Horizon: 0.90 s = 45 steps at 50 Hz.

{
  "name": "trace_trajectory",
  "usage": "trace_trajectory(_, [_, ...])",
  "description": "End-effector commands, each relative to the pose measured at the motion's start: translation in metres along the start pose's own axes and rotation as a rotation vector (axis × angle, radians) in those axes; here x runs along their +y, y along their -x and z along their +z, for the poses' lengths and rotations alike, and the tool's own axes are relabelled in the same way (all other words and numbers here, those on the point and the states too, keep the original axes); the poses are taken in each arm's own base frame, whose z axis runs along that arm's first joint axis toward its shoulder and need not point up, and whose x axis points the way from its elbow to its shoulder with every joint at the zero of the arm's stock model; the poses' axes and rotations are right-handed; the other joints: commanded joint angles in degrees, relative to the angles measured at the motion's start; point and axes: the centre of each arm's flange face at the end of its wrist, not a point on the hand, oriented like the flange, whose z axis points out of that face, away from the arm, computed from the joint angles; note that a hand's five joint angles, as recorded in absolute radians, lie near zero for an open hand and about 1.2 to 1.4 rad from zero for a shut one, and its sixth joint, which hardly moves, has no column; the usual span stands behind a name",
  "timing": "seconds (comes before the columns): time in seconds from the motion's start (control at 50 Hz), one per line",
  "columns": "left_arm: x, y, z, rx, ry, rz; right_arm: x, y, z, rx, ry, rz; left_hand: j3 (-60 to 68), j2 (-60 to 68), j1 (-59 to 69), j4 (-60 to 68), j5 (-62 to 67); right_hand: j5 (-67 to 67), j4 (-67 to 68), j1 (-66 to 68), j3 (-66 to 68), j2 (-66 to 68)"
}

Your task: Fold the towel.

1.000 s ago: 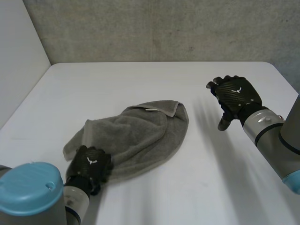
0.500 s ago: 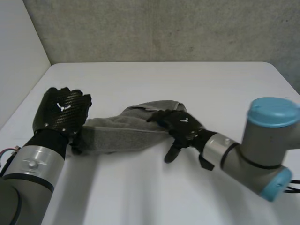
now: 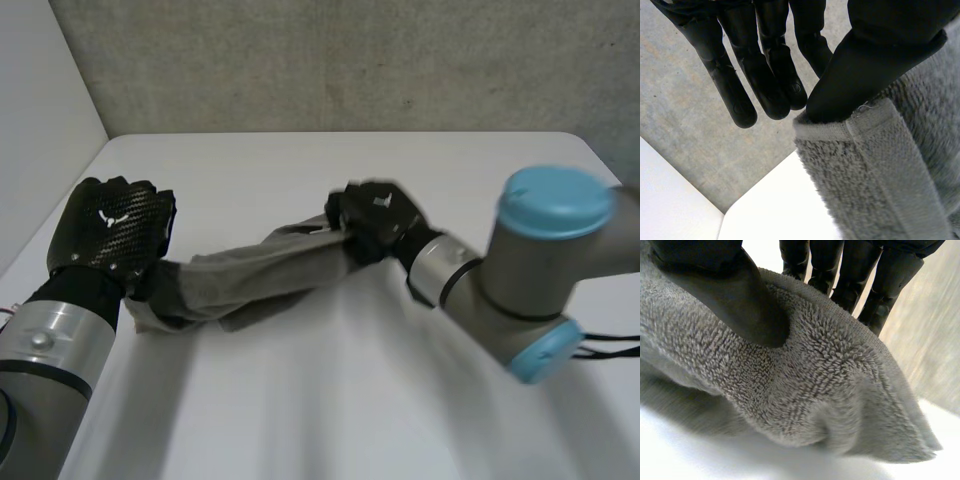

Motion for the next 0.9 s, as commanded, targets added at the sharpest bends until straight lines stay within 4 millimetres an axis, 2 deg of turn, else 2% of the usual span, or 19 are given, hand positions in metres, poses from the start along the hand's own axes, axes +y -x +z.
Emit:
trace_trajectory(0.02, [0.001,0.003,0.009,0.020,-0.014,-0.035,-0.063,-0.016,-0.045,0.079,-0.072,-0.193,10.4,10.3,11.6,10.2,11.6,4.3,4.3,4.9,4.1,5.1])
trace_trajectory(0.1, [0.008,-0.003,0.015,0.048,0.000,-0.099,-0.075,-0.023,-0.073,0.102,0.037,-0.233,10.4,10.3,11.6,10.2,11.6,4.3,4.3,4.9,4.1,5.1])
trace_trajectory(0.26, [0.034,-0.020,0.031,0.104,0.072,-0.121,-0.065,-0.020,-0.089,0.031,0.222,-0.259,10.4,10.3,11.6,10.2,11.6,4.3,4.3,4.9,4.1,5.1])
trace_trajectory(0.34, [0.050,-0.030,0.043,0.135,0.104,-0.121,-0.049,-0.022,-0.081,-0.011,0.284,-0.273,10.4,10.3,11.6,10.2,11.6,4.3,4.3,4.9,4.1,5.1])
trace_trajectory(0.44, [0.062,-0.042,0.069,0.157,0.100,-0.121,-0.019,-0.036,-0.047,-0.035,0.342,-0.306,10.4,10.3,11.6,10.2,11.6,4.3,4.3,4.9,4.1,5.1])
trace_trajectory(0.48, [0.052,-0.049,0.097,0.154,0.027,-0.117,-0.017,-0.051,-0.019,-0.003,0.302,-0.352,10.4,10.3,11.6,10.2,11.6,4.3,4.3,4.9,4.1,5.1])
trace_trajectory(0.5, [0.052,-0.049,0.097,0.154,0.026,-0.117,-0.017,-0.051,-0.019,-0.003,0.302,-0.352,10.4,10.3,11.6,10.2,11.6,4.3,4.3,4.9,4.1,5.1])
trace_trajectory(0.54, [0.039,-0.050,0.113,0.144,-0.030,-0.121,-0.039,-0.071,0.013,0.093,0.144,-0.448,10.4,10.3,11.6,10.2,11.6,4.3,4.3,4.9,4.1,5.1])
trace_trajectory(0.56, [0.023,-0.050,0.129,0.129,-0.095,-0.125,-0.039,-0.072,0.013,0.094,0.143,-0.449,10.4,10.3,11.6,10.2,11.6,4.3,4.3,4.9,4.1,5.1])
trace_trajectory(0.58, [0.006,-0.048,0.144,0.113,-0.158,-0.131,-0.058,-0.079,0.024,0.143,0.040,-0.498,10.4,10.3,11.6,10.2,11.6,4.3,4.3,4.9,4.1,5.1])
trace_trajectory(0.6, [0.006,-0.048,0.144,0.112,-0.158,-0.131,-0.058,-0.079,0.024,0.144,0.039,-0.499,10.4,10.3,11.6,10.2,11.6,4.3,4.3,4.9,4.1,5.1])
trace_trajectory(0.64, [-0.026,-0.038,0.162,0.077,-0.267,-0.144,-0.087,-0.088,0.031,0.229,-0.101,-0.550,10.4,10.3,11.6,10.2,11.6,4.3,4.3,4.9,4.1,5.1])
trace_trajectory(0.72, [-0.037,-0.038,0.162,0.081,-0.292,-0.151,-0.089,-0.084,0.027,0.231,-0.102,-0.552,9.2,9.2,10.5,9.1,10.5,4.3,4.3,4.9,4.1,5.1])
trace_trajectory(0.74, [-0.039,-0.044,0.156,0.098,-0.287,-0.153,-0.085,-0.077,0.024,0.213,-0.086,-0.544,-21.4,-21.5,-20.2,-21.6,-20.2,4.3,4.3,4.9,4.1,5.1])
trace_trajectory(0.76, [-0.039,-0.044,0.156,0.099,-0.287,-0.153,-0.085,-0.077,0.024,0.213,-0.085,-0.544,-21.7,-21.8,-20.5,-21.9,-20.5,4.3,4.3,4.9,4.1,5.1])
trace_trajectory(0.78, [-0.040,-0.048,0.147,0.119,-0.275,-0.151,-0.076,-0.067,0.019,0.188,-0.055,-0.531,-51.2,-51.3,-49.9,-51.4,-50.0,4.3,4.3,4.9,4.1,5.1])
trace_trajectory(0.8, [-0.038,-0.050,0.138,0.131,-0.256,-0.150,-0.067,-0.057,0.013,0.162,-0.030,-0.523,-59.6,-59.7,-58.4,-59.8,-58.4,4.3,4.3,4.9,4.1,5.1])
trace_trajectory(0.86, [-0.033,-0.051,0.131,0.145,-0.233,-0.148,-0.051,-0.049,0.004,0.136,0.026,-0.506,-59.6,-59.7,-58.4,-59.8,-58.4,4.3,4.3,4.9,4.1,5.1])
trace_trajectory(0.9, [-0.016,-0.056,0.123,0.163,-0.175,-0.142,-0.041,-0.046,0.002,0.125,0.055,-0.491,-59.6,-59.7,-58.4,-59.8,-58.4,4.3,4.3,4.9,4.1,5.1])
